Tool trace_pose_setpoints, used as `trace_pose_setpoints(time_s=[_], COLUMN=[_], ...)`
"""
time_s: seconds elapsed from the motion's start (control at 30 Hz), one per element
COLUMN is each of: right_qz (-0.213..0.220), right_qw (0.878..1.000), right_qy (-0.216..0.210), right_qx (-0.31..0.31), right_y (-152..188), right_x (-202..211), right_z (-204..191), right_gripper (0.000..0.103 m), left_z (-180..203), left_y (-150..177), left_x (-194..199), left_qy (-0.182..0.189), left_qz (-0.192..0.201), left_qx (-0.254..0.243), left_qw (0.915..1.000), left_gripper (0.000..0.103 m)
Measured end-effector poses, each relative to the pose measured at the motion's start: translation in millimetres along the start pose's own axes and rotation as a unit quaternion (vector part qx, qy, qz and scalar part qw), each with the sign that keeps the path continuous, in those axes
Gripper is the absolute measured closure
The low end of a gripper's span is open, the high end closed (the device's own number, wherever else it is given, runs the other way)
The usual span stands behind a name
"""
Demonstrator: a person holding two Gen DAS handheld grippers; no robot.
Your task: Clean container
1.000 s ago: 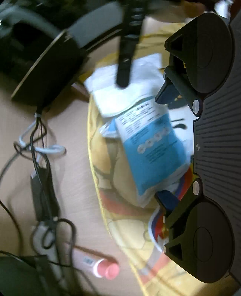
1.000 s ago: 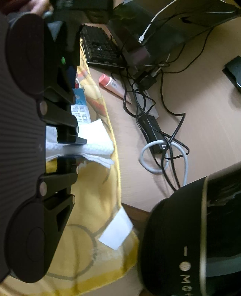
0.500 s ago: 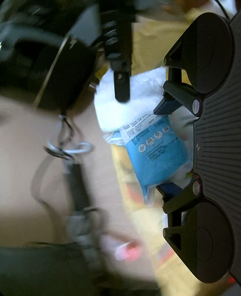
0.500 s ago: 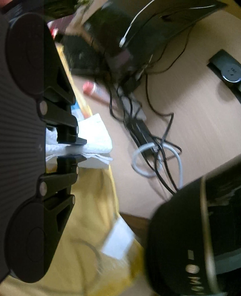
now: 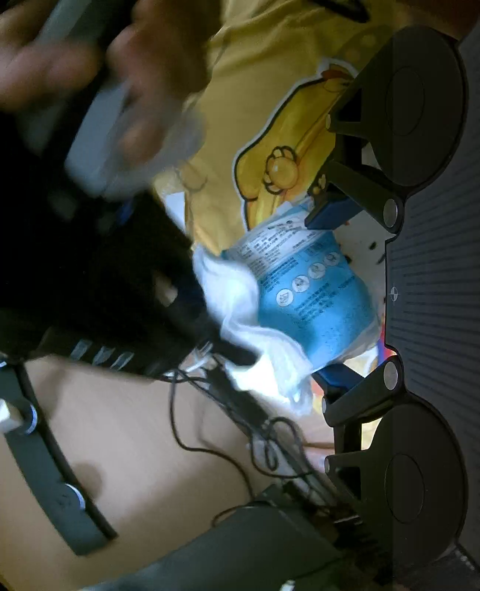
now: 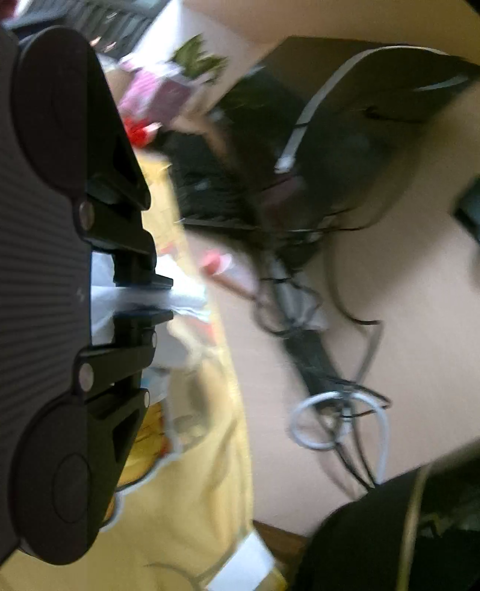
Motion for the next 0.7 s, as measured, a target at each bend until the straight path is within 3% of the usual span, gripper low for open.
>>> trace_pose_setpoints(time_s=[0.07, 0.2, 0.33, 0.4, 0.5, 0.6, 0.7], right_qz=[-0.004, -0.010, -0.031, -0.027, -0.014, 0.003, 0.012], right_qw=[1.000, 1.000, 0.995, 0.991, 0.985, 0.977, 0.979], right_qy=[0.018, 0.022, 0.032, 0.051, 0.081, 0.109, 0.115], right_qx=[0.015, 0.013, 0.085, 0.118, 0.154, 0.182, 0.169], right_y=[9.7, 23.1, 42.1, 47.1, 47.4, 41.5, 35.5], right_x=[4.0, 15.3, 21.2, 23.8, 27.9, 37.0, 42.4], right_z=[1.5, 4.1, -16.5, -25.8, -36.5, -39.1, -29.6], right_gripper=[0.090, 0.091, 0.092, 0.092, 0.093, 0.094, 0.097], left_z=[-2.1, -11.1, -22.2, -19.9, -11.9, -5.1, -10.1], left_y=[1.8, -1.8, -3.4, -1.0, 1.8, 2.9, -1.3], left_x=[-1.6, 0.0, -2.2, -4.5, -12.1, -11.3, -9.8], left_qy=[0.012, 0.075, 0.118, 0.124, 0.128, 0.123, 0.120], left_qz=[-0.009, -0.019, -0.030, -0.035, -0.045, -0.038, -0.027], left_qx=[0.010, 0.061, 0.106, 0.104, 0.080, 0.056, 0.059], left_qw=[0.9998, 0.9951, 0.9868, 0.9861, 0.9875, 0.9901, 0.9906], left_gripper=[0.022, 0.013, 0.008, 0.008, 0.028, 0.031, 0.035])
Point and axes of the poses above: each gripper's, at about its wrist camera, not at the fingertips, and x roughly against the way its jaws point, z to its right, y to its underside, the point moved 3 cm from there along -x, roughly the way its jaws point, and after that the axes turned 7 degrees about x, right-handed, at the moved point
